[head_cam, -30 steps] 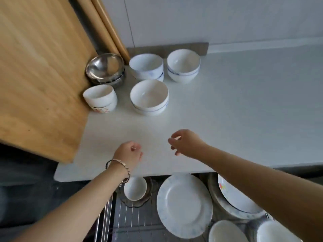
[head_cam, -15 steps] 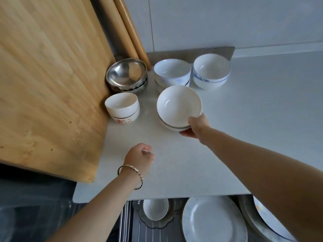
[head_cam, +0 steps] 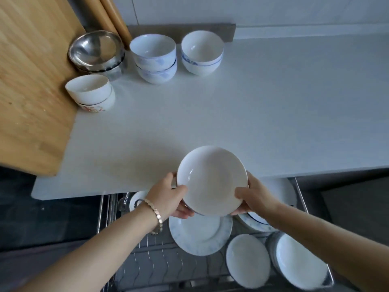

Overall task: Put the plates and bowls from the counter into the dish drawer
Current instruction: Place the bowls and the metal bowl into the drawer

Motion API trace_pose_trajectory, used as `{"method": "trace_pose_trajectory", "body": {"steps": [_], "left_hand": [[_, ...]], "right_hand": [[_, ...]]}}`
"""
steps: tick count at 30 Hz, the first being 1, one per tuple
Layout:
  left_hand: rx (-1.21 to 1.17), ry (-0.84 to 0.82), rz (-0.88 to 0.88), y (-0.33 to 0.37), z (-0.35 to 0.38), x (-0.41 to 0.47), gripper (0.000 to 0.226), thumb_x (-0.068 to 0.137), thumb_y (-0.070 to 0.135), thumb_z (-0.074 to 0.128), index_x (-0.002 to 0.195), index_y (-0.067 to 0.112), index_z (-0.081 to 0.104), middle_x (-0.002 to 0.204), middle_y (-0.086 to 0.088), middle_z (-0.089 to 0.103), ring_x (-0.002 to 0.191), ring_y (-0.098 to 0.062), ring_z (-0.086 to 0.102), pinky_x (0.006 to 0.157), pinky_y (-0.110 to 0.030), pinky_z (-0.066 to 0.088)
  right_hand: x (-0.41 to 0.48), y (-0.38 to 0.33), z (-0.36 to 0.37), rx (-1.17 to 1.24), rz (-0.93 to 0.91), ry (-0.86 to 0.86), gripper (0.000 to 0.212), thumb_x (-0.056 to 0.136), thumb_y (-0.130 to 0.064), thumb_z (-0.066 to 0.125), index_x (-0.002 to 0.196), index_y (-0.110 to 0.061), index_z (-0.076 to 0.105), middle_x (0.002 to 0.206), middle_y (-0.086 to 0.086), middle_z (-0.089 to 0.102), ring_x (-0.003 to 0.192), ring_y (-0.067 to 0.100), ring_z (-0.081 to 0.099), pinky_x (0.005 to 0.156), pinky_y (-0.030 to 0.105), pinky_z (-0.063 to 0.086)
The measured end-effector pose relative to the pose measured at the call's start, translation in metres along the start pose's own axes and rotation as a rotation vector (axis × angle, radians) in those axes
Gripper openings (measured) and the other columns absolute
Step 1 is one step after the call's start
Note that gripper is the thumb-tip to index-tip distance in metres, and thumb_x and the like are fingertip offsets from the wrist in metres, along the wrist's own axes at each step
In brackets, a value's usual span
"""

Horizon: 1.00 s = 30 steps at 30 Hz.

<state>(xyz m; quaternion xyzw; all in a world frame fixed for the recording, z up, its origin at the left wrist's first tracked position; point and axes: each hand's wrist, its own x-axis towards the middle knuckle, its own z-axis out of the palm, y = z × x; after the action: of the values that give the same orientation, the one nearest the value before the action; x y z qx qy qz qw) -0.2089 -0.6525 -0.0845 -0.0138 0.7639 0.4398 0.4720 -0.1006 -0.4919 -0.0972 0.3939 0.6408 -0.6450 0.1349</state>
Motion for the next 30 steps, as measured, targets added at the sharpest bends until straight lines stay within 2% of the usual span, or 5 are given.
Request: {"method": "trace_pose_trajectory", "body": {"steps": [5, 10, 19, 25, 30], "left_hand": [[0.099, -0.012, 0.023, -0.049, 0.078, -0.022, 0.039, 0.092, 0.003, 0.042, 0.124, 0.025, 0.041, 0.071, -0.005, 0.065, 0.050, -0.020, 0.065, 0.053, -0.030, 0.060], [0.165, -0.028, -0.030, -0.104, 0.145, -0.014, 0.049, 0.092, 0.007, 0.044, 0.138, 0.021, 0.038, 0.072, -0.001, 0.061, 0.048, -0.013, 0.061, 0.047, -0.023, 0.057], [0.200, 0.053, -0.310, -0.189, 0.210, 0.031, 0.044, 0.091, 0.003, 0.039, 0.135, 0.008, 0.040, 0.118, -0.014, 0.053, 0.080, -0.029, 0.061, 0.043, -0.024, 0.055], [0.214, 0.062, -0.469, -0.204, 0.229, 0.053, 0.049, 0.093, 0.000, 0.035, 0.140, 0.014, 0.035, 0.142, -0.013, 0.042, 0.116, -0.039, 0.055, 0.077, -0.045, 0.059], [0.296, 0.041, -0.473, -0.209, 0.231, 0.069, 0.049, 0.092, 0.002, 0.037, 0.140, 0.013, 0.035, 0.140, -0.012, 0.043, 0.095, -0.033, 0.064, 0.059, -0.031, 0.059]], "right_hand": [[-0.048, 0.060, -0.052, -0.236, 0.105, -0.059, 0.049, 0.085, -0.001, 0.048, 0.122, -0.032, 0.038, 0.090, 0.004, 0.065, 0.070, 0.020, 0.067, 0.068, 0.033, 0.060], [-0.040, 0.114, -0.091, -0.671, 0.097, 0.083, 0.035, 0.090, -0.031, 0.048, 0.124, -0.026, 0.055, 0.100, -0.001, 0.068, 0.095, 0.020, 0.063, 0.083, 0.032, 0.051], [0.021, 0.206, -0.080, -1.076, 0.107, -0.069, 0.037, 0.094, -0.018, 0.039, 0.130, -0.021, 0.049, 0.124, 0.011, 0.061, 0.114, 0.031, 0.057, 0.092, 0.035, 0.046], [0.046, 0.229, -0.064, -1.255, 0.138, -0.090, 0.040, 0.095, -0.012, 0.040, 0.134, -0.012, 0.049, 0.142, 0.014, 0.043, 0.135, 0.030, 0.036, 0.105, 0.034, 0.037], [0.053, 0.235, -0.059, -1.405, 0.106, -0.102, 0.042, 0.093, -0.010, 0.044, 0.134, -0.010, 0.046, 0.136, 0.013, 0.047, 0.132, 0.027, 0.036, 0.099, 0.031, 0.041]]}}
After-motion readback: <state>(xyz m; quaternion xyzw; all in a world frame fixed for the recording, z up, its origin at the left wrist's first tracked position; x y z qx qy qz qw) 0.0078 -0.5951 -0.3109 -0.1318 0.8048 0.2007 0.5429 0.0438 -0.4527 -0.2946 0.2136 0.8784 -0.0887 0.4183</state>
